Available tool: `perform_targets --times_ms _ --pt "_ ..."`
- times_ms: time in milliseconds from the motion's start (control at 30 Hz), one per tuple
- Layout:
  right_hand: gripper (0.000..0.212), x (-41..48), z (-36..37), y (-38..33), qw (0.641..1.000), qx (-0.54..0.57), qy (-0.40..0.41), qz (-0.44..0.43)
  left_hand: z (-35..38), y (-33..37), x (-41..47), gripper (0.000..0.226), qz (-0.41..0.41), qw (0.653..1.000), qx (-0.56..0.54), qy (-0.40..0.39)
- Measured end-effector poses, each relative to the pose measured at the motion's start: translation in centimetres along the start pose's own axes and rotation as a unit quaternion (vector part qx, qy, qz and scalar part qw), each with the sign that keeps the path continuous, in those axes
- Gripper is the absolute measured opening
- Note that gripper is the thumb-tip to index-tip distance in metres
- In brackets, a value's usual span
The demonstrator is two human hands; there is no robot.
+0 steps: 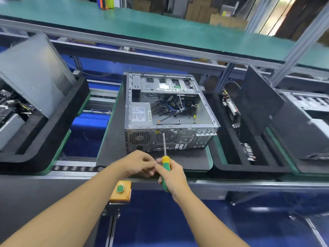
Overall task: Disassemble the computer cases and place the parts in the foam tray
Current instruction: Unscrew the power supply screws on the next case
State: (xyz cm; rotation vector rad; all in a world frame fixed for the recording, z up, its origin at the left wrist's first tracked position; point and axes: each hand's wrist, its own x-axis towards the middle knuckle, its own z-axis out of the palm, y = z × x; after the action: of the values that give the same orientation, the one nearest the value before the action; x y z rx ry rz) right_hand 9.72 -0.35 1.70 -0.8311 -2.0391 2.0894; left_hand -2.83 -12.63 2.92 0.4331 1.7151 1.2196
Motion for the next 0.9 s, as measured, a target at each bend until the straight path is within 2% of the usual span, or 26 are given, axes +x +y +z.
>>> perform_targets --times_ms 267,433,533,600,667,800,900 --pt "0.006 0.1 -9.5 -3.8 0.997 -0.053 0.013 -0.053 5.2 6.7 3.3 0.023 -0.039 0.992 -0.051 -0.107" --pt "0.004 2.4 -17.2 -4.4 0.995 -0.056 0.075 -0.041 10.3 9.9 7.4 0.032 -0.011 0.999 0.013 -0.036" --pt "0.003 5.3 -22.0 -4.4 0.984 -0.087 0.152 0.001 12.2 10.5 9.5 0.025 -0.007 0.999 0.031 -0.013" --pt "0.009 7.2 -24.4 -4.4 0.977 -0.101 0.188 0.024 12.9 10.4 10.7 0.019 -0.012 0.999 0.031 0.001" --pt "0.014 9.0 -26.4 -4.5 0.972 -0.122 0.198 0.036 13.4 10.1 11.7 0.017 -0.017 0.999 0.04 0.012" --pt "0.013 11.3 -29.1 -4.0 0.967 -0.169 0.167 0.086 13.9 9.9 12.8 0.016 -0.029 0.997 0.059 0.032" --pt "0.007 11.8 -29.9 -3.1 0.967 -0.129 0.179 0.125 13.5 10.0 13.1 0.02 -0.031 0.997 0.066 0.036"
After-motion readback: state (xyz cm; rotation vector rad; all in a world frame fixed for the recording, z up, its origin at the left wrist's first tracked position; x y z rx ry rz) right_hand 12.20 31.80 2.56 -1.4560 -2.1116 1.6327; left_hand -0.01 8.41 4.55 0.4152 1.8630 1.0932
